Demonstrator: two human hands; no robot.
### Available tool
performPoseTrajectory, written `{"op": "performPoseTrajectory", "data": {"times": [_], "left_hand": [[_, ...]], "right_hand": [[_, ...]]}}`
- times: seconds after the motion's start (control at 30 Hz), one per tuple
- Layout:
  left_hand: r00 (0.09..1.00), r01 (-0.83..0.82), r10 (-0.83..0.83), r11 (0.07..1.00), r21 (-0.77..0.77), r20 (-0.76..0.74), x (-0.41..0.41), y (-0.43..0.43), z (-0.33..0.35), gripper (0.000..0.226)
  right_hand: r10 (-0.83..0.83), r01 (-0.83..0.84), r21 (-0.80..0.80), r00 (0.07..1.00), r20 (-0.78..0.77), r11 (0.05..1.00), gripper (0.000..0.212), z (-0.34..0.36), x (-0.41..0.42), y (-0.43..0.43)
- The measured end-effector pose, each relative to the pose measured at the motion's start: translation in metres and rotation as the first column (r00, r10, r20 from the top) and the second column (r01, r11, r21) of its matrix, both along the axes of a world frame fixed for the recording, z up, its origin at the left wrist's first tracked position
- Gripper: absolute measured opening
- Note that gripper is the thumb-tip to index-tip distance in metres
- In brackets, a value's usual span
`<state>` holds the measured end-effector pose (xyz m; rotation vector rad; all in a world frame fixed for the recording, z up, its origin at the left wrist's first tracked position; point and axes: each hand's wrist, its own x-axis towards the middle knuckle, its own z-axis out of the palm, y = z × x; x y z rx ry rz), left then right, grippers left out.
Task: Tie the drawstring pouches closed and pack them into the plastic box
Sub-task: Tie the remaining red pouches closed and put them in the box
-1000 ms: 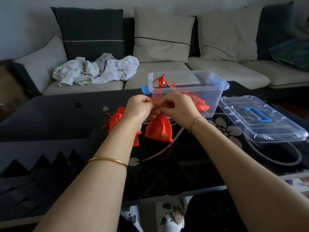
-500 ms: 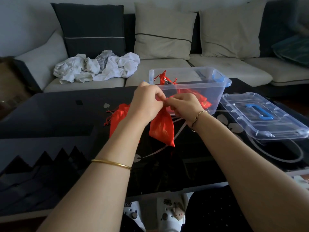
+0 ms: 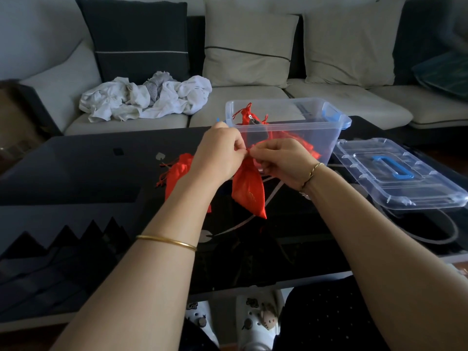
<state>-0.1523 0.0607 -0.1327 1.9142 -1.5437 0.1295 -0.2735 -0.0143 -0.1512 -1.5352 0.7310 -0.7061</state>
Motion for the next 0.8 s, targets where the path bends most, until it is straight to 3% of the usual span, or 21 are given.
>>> {"op": "performPoseTrajectory", "data": {"times": [0.07,0.17,0.27,0.43,0.5,0.57,0.7,0.8], "left_hand": [[0.999,-0.024,0.025,0.999,0.024,-0.032,0.004,0.001,0.002,0.011],[0.992,0.007,0.01,0.991,0.135,-0.127,0.002,0.001,0.003,0.014],[0.952,0.023,0.027,0.987,0.161,-0.305,-0.003,0.0,-0.002,0.019],[0.702,-0.051,0.114,0.993,0.11,-0.703,-0.001,-0.003,-0.001,0.016],[0.612,-0.069,0.123,0.992,0.102,-0.781,-0.001,-0.005,0.0,0.016],[0.519,-0.079,0.111,0.994,0.082,-0.847,-0.002,-0.009,0.002,0.016],[0.374,-0.043,0.049,0.998,0.035,-0.926,-0.006,-0.017,0.008,0.015],[0.299,-0.003,-0.006,1.0,-0.008,-0.954,-0.009,-0.025,0.011,0.015]], "right_hand": [[-0.077,0.073,-0.091,0.996,-0.045,0.993,0.018,-0.001,-0.005,-0.009],[-0.149,0.14,-0.108,0.986,-0.081,0.984,0.018,-0.008,-0.011,-0.018],[-0.219,0.189,-0.175,0.96,-0.173,0.966,0.01,-0.017,-0.007,-0.012],[-0.052,0.055,0.033,0.994,-0.097,0.998,0.034,-0.02,-0.01,0.004],[-0.017,0.003,-0.074,0.983,-0.181,0.997,0.054,-0.025,-0.013,0.01],[-0.093,0.029,-0.247,0.963,-0.252,0.969,0.067,-0.035,-0.012,0.013],[-0.364,0.242,-0.431,0.903,-0.229,0.869,0.036,-0.043,-0.015,0.007],[-0.491,0.297,-0.562,0.84,-0.23,0.772,0.018,-0.032,-0.025,-0.001]]}}
